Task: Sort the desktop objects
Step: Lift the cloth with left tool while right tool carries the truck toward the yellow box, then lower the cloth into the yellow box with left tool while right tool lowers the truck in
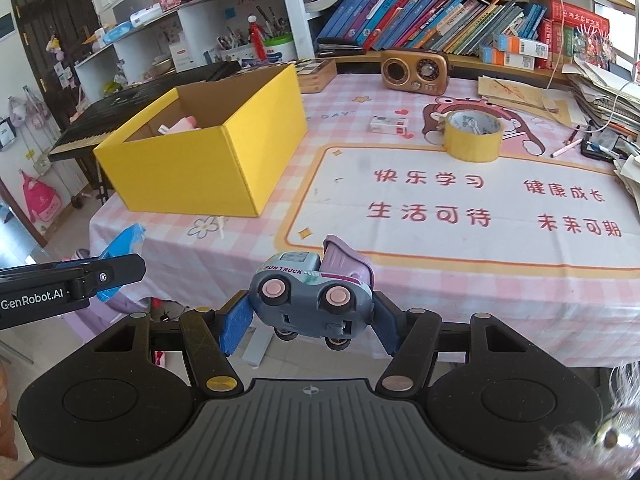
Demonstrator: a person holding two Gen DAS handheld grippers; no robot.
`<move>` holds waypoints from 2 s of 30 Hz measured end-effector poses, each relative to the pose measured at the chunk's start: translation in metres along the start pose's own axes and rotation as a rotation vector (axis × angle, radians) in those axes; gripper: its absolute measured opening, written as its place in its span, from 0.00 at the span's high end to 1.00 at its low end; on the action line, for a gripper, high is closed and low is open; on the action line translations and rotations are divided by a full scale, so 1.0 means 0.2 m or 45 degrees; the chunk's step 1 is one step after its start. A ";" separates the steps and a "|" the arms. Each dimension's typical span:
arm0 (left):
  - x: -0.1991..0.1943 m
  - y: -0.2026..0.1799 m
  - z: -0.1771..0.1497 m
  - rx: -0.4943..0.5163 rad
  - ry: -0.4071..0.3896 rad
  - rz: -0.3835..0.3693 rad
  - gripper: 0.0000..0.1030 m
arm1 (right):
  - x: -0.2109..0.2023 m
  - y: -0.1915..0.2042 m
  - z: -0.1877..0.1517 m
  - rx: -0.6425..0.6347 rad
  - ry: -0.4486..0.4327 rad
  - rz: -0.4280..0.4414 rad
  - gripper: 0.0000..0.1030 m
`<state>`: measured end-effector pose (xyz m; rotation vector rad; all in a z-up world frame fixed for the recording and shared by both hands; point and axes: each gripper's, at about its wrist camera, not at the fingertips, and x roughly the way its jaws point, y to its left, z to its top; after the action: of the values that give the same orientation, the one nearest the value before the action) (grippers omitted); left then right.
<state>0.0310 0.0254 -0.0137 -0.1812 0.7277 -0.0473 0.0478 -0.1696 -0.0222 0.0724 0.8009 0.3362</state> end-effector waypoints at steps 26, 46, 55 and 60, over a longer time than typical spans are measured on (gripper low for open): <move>-0.15 0.29 -0.06 -0.115 -0.053 0.088 0.64 | 0.07 0.36 -0.01 -0.176 0.025 0.109 0.41; -0.11 0.28 -0.01 -0.099 -0.064 0.056 0.64 | 0.09 0.38 0.06 -0.231 0.008 0.119 0.41; -0.06 0.27 0.15 -0.080 -0.142 0.081 0.64 | 0.13 0.35 0.28 -0.244 -0.100 0.166 0.41; -0.01 0.27 0.31 -0.082 -0.217 0.101 0.64 | 0.17 0.33 0.50 -0.256 -0.182 0.197 0.41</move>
<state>0.0710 0.0887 0.0232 -0.2149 0.5661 0.0666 0.1229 -0.0905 0.0361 -0.0303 0.6177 0.5506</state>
